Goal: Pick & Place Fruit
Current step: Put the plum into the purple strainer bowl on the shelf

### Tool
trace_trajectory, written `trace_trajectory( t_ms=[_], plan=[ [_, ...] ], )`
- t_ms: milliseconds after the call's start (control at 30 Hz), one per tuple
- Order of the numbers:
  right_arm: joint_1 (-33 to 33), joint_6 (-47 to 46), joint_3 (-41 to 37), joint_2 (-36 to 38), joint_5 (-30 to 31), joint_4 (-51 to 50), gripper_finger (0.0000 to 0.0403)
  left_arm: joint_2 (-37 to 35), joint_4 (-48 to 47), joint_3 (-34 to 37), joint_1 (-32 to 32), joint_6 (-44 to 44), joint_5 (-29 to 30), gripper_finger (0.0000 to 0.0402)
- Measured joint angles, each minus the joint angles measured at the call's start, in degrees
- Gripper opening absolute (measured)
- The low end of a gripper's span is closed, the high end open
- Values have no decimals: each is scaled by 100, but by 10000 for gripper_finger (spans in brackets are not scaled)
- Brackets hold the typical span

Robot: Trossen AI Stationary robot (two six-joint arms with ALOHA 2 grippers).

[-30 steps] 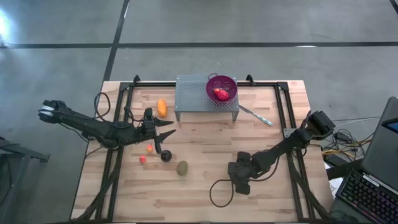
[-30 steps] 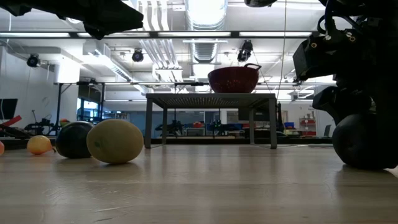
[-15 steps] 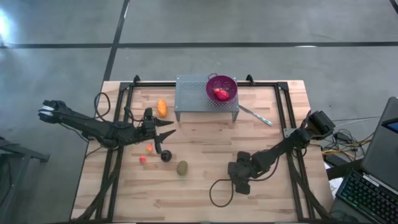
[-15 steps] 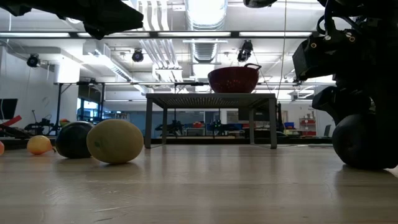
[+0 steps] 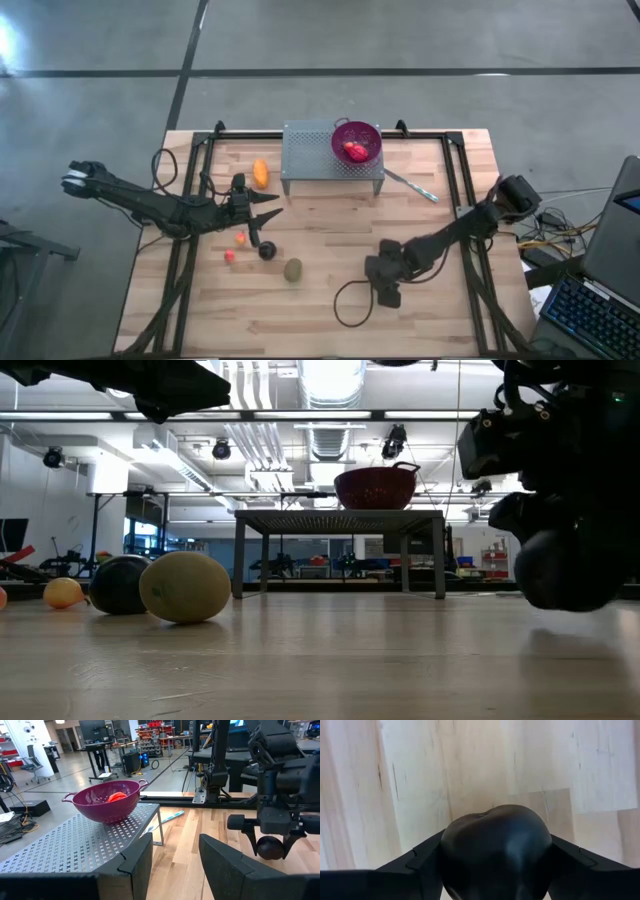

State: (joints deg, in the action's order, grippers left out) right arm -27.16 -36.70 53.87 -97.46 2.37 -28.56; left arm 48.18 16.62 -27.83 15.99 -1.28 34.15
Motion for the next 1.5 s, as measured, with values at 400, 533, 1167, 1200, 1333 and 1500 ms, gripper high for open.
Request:
trace_trajectory(
  t_ms=[400, 533, 1167, 1200, 1333, 1500],
  plan=[
    [431, 453, 0, 510, 42, -62, 266, 0, -15, 0, 2, 0, 0, 168],
    [614, 674, 0, 653, 62, -62, 253, 0, -24, 0, 0, 0, -2, 168],
    [1284, 2078, 1131, 698, 69, -295, 248, 1, -92, 0, 1, 0, 0, 168],
    [1310, 2144, 1228, 698, 73, -351, 247, 0, -92, 0, 2, 0, 0, 168],
    [1377, 2399, 1562, 698, 213, -512, 257, 0, -85, 0, 1, 0, -1, 168],
    [1461, 2691, 1985, 698, 413, -828, 265, 0, -79, 0, 2, 0, -1, 168]
  ],
)
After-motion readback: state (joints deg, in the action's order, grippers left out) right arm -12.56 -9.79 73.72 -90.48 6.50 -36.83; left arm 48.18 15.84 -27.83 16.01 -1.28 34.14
